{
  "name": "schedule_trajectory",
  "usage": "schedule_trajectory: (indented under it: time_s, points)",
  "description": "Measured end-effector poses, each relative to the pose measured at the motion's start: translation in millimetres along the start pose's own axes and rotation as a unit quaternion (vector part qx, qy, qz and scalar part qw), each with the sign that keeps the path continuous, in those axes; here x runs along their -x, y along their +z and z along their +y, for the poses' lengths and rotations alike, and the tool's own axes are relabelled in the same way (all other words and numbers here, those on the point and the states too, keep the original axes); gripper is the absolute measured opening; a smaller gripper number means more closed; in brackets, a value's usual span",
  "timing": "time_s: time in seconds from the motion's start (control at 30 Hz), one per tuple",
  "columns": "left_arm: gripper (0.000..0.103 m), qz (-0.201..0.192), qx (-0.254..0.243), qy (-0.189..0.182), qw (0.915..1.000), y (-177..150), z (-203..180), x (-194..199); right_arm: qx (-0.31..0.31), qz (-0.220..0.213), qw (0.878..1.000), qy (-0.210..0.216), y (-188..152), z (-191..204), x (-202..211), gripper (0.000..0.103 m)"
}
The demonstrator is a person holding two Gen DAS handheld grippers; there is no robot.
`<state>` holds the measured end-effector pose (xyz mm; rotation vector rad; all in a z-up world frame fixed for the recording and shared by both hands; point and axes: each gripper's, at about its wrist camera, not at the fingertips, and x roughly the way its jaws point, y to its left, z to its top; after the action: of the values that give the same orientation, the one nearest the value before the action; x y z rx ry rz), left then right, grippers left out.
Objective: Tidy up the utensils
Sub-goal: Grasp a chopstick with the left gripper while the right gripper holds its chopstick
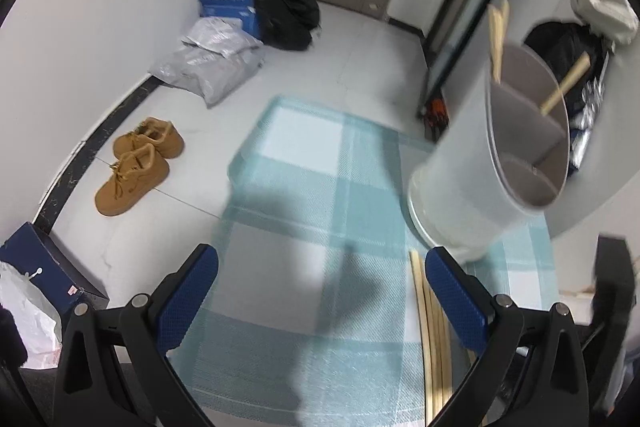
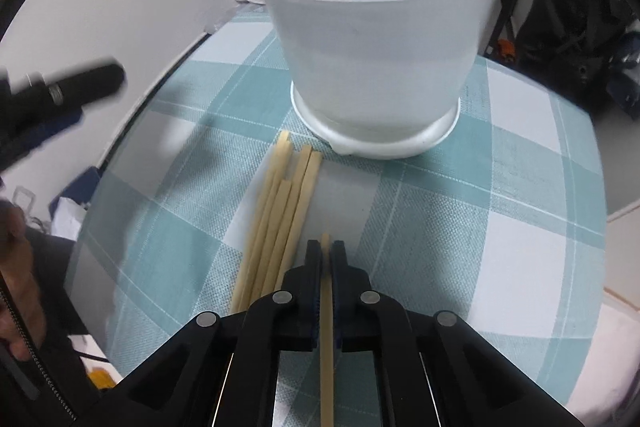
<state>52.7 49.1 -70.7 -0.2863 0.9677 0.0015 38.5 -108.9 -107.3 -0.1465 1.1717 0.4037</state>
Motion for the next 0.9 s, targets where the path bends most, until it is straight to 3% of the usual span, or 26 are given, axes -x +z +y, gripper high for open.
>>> schedule_trajectory:
  time_s: [0.2, 0.4, 0.57, 0.73, 0.9]
  points:
    - [0.102, 0.047, -0.038, 0.002, 0.9982, -13, -24, -16, -0.075, -0.037, 0.995, 0.046, 6, -32, 16, 0.004]
    - [0.102, 0.08, -0.051, 0.019, 0.9953, -19, -30, -30, -0.181, -0.09, 0.975, 0.095, 3, -84, 46, 0.004]
    - [0.102, 0.111, -0.045, 0.032, 0.9922, -25, -30, -43, -0.228, -0.116, 0.959, 0.121, 4, -112, 55, 0.004]
    - [0.102, 0.105, -0.074, 0.06, 0.9899, -29, -40, -42, -0.252, -0.132, 0.946, 0.156, -7, -130, 68, 0.004]
    - [0.102, 0.1, -0.103, 0.078, 0.9865, -33, -47, -42, -0.263, -0.143, 0.94, 0.163, -11, -134, 67, 0.004]
